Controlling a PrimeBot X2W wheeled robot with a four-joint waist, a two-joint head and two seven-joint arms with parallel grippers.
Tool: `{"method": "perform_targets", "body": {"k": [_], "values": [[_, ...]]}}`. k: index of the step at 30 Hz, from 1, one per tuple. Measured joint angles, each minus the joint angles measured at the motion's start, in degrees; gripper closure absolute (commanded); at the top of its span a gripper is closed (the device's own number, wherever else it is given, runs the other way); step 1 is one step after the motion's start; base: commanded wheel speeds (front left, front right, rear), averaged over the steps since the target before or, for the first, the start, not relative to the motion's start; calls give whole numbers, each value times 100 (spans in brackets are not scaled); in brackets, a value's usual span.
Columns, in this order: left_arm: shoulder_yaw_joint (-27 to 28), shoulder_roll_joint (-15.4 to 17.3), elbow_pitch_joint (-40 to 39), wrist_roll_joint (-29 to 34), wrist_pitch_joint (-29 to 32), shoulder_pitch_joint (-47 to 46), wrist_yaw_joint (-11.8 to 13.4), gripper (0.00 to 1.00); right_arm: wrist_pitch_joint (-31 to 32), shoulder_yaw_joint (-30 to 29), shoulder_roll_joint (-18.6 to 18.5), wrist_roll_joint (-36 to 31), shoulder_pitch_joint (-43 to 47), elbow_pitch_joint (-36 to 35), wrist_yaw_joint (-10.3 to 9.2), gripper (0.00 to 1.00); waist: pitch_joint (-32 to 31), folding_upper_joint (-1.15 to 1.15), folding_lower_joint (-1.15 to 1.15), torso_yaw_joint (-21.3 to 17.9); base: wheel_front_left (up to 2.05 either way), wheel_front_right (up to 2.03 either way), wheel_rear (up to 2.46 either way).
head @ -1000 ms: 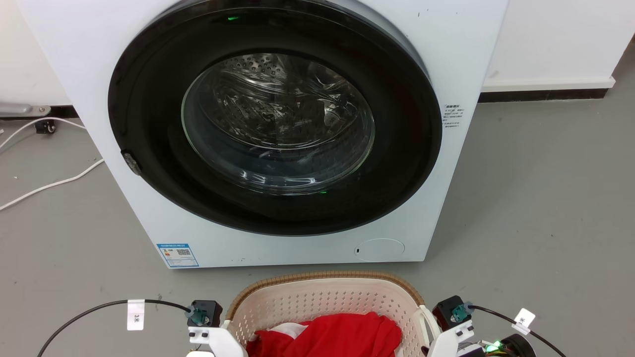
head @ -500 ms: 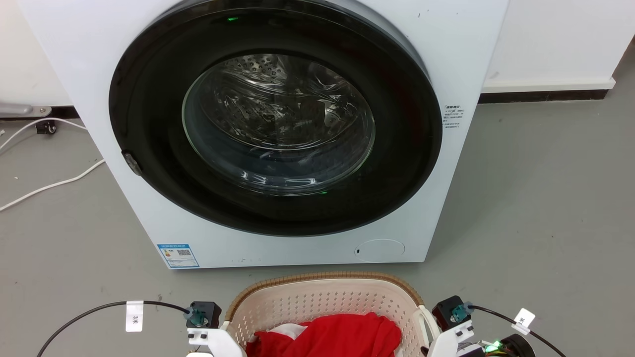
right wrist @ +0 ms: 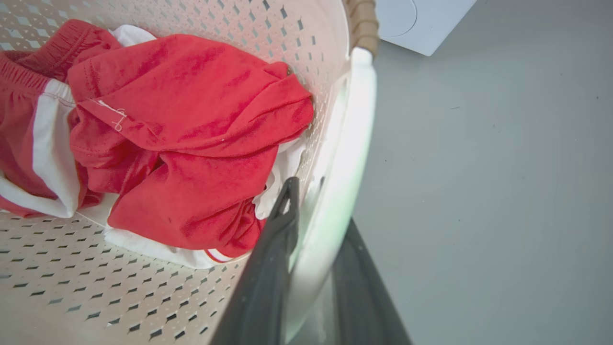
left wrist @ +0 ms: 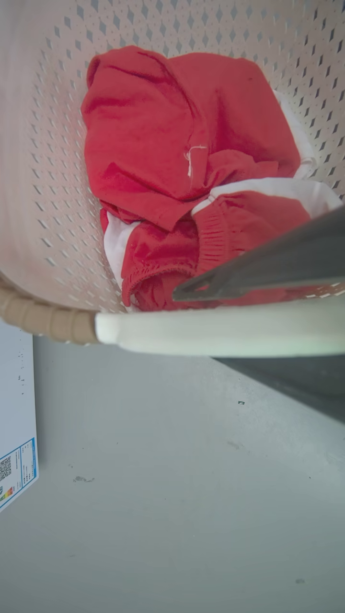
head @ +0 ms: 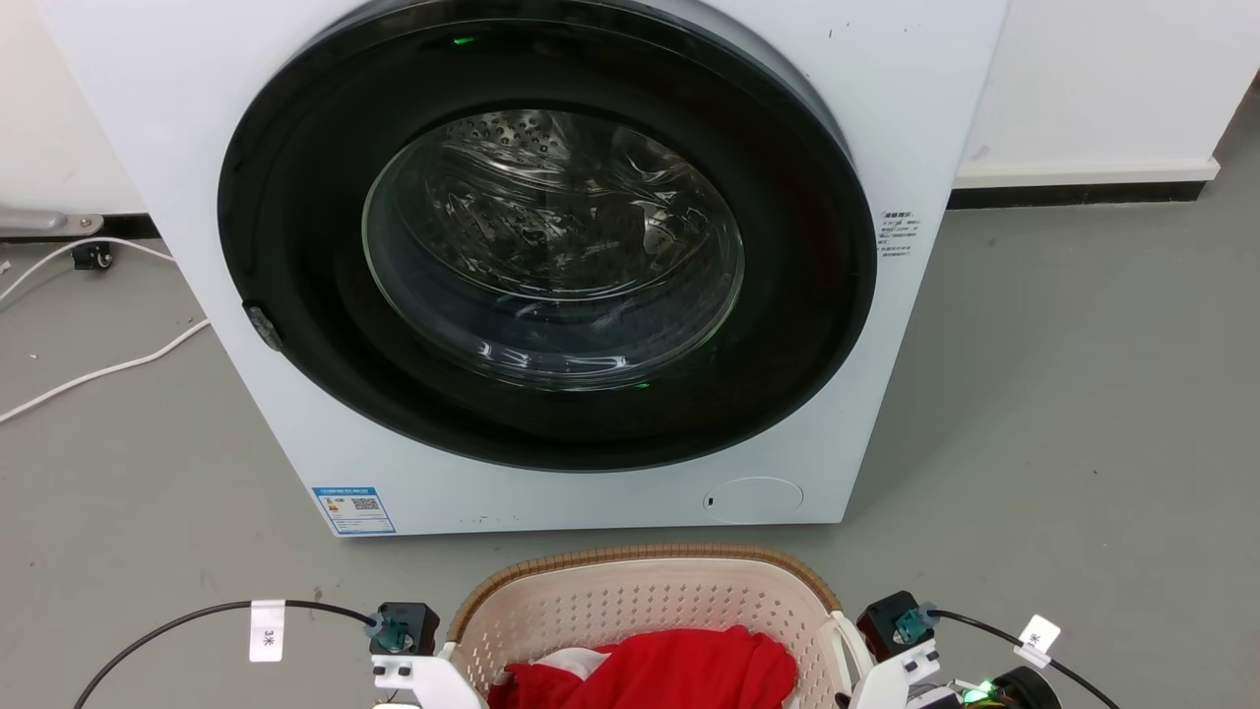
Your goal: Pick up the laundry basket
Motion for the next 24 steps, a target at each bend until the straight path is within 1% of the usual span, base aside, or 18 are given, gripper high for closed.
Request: {"method": "perform_targets", "body": {"k": [24], "values": [[-339,15,40,-352,-49,-29,0,100,7,-36,5,-55,39,0,0,100,-18,0,0,13,0,0,0]]}}
